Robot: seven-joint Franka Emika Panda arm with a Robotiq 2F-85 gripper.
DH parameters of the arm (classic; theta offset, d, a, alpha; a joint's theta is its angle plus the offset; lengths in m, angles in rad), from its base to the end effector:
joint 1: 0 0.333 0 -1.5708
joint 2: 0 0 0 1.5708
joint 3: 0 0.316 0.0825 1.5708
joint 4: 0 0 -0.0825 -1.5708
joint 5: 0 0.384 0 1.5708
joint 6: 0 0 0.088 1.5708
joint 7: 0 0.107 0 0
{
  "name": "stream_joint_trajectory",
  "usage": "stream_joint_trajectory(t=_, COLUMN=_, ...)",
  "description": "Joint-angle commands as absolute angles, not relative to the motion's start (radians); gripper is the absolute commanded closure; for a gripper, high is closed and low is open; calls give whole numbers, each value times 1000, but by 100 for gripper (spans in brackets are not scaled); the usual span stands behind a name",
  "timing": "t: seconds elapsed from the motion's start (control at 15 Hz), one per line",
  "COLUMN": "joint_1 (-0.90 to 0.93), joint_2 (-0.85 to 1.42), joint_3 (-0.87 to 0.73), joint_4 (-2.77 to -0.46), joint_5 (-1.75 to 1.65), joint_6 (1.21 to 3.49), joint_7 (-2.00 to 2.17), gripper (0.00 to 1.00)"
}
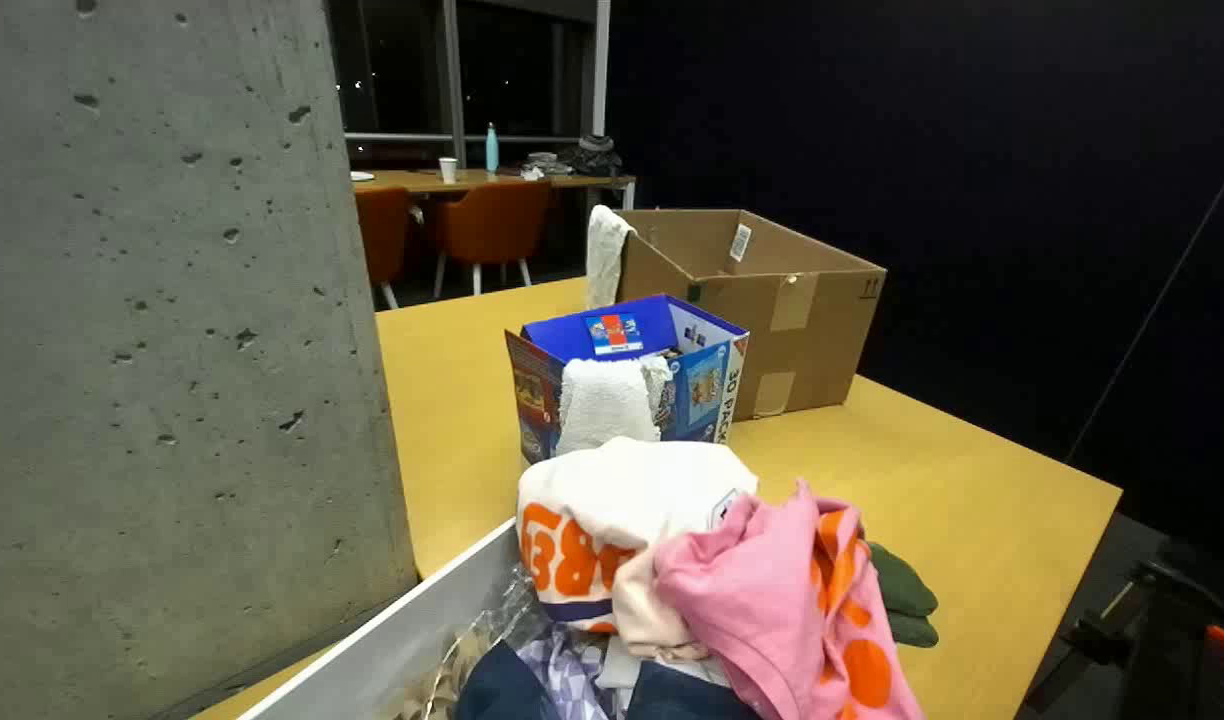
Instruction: Remove the pink and peach shirts, the moose toy and the turnip plushie out of the basket
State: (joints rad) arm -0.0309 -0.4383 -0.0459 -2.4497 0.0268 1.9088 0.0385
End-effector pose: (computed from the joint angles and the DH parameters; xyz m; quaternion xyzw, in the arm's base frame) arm 0.3987 -0.0293 0.4494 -0.9966 0.0599 0.0511 0.0230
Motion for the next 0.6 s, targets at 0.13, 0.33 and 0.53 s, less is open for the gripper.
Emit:
stream_joint_trajectory(t=0.13, joint_1=-36, joint_2=-438, joint_3=-41, joint_4=-2445, joint_5=29, joint_6=1907, joint_7=36, gripper=0)
stream_joint_trajectory(t=0.33, joint_1=-30, joint_2=-444, joint_3=-44, joint_4=-2469, joint_5=55, joint_6=1960, joint_7=39, gripper=0)
stream_joint_trajectory(t=0.53, joint_1=-10, joint_2=-492, joint_3=-31, joint_4=-2598, joint_5=123, joint_6=2128, joint_7=62, gripper=0)
